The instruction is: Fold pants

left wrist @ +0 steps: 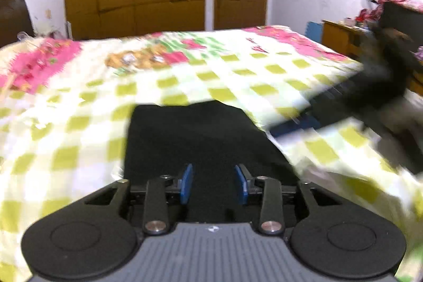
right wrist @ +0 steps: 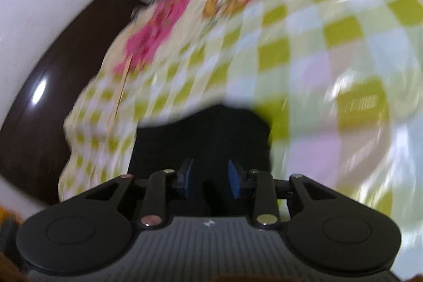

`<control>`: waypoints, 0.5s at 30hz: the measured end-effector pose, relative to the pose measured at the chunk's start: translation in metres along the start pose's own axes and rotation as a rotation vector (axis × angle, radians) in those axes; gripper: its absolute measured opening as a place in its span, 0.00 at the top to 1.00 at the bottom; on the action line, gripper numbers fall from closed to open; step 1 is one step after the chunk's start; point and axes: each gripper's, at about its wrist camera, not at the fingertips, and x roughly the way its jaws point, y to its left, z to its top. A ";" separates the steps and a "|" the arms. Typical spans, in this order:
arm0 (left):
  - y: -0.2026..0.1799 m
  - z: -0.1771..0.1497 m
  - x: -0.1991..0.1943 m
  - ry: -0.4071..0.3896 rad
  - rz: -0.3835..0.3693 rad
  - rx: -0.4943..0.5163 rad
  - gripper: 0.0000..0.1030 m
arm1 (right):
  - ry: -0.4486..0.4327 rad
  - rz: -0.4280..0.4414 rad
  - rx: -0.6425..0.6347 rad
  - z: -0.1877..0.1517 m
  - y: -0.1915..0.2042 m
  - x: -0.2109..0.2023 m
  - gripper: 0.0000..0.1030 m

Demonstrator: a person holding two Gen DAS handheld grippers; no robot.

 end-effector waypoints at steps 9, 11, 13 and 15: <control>0.019 -0.014 0.018 0.064 0.030 0.022 0.48 | 0.090 -0.037 -0.041 -0.051 0.028 0.005 0.66; 0.031 -0.009 0.014 0.037 0.049 -0.001 0.48 | 0.041 -0.061 -0.011 -0.040 0.025 -0.003 0.56; 0.043 -0.008 0.015 0.017 0.078 -0.048 0.48 | 0.032 -0.093 -0.012 -0.034 0.021 -0.001 0.54; 0.051 -0.006 0.022 0.023 0.100 -0.078 0.48 | 0.039 -0.129 -0.032 -0.032 0.021 0.007 0.55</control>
